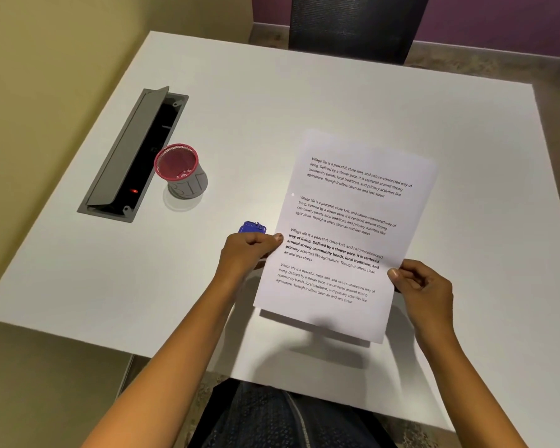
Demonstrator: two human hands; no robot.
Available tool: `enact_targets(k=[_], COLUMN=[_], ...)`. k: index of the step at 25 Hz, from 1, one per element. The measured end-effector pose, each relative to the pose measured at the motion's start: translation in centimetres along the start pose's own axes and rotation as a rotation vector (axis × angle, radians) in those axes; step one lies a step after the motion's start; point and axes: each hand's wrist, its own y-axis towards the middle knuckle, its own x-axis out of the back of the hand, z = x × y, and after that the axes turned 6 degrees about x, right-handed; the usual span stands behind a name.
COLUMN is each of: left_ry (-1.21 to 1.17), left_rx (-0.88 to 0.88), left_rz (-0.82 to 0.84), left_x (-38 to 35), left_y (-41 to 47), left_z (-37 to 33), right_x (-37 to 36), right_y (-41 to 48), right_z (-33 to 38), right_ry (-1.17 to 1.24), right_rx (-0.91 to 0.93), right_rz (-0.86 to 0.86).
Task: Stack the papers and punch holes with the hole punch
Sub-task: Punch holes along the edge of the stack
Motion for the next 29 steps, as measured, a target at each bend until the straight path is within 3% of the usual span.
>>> enact_targets(k=[11,22,29], left_ry=[-0.127,-0.217,-0.031], left_rx=[-0.134,-0.155,-0.075], left_rz=[-0.093,-0.152,-0.043], left_x=[-1.6,-1.8,-2.4], left_y=[0.8,0.9,0.3], left_z=[-3.1,-3.6,-2.6], right_x=[-0.5,0.2,1.3], right_y=[-0.7,0.0,1.5], right_z=[0.2,-0.3,-0.5], right_ry=[-0.038,-0.004,0.000], right_rx=[0.037,0.053,0.048], right_rz=[0.023,0.007,-0.036])
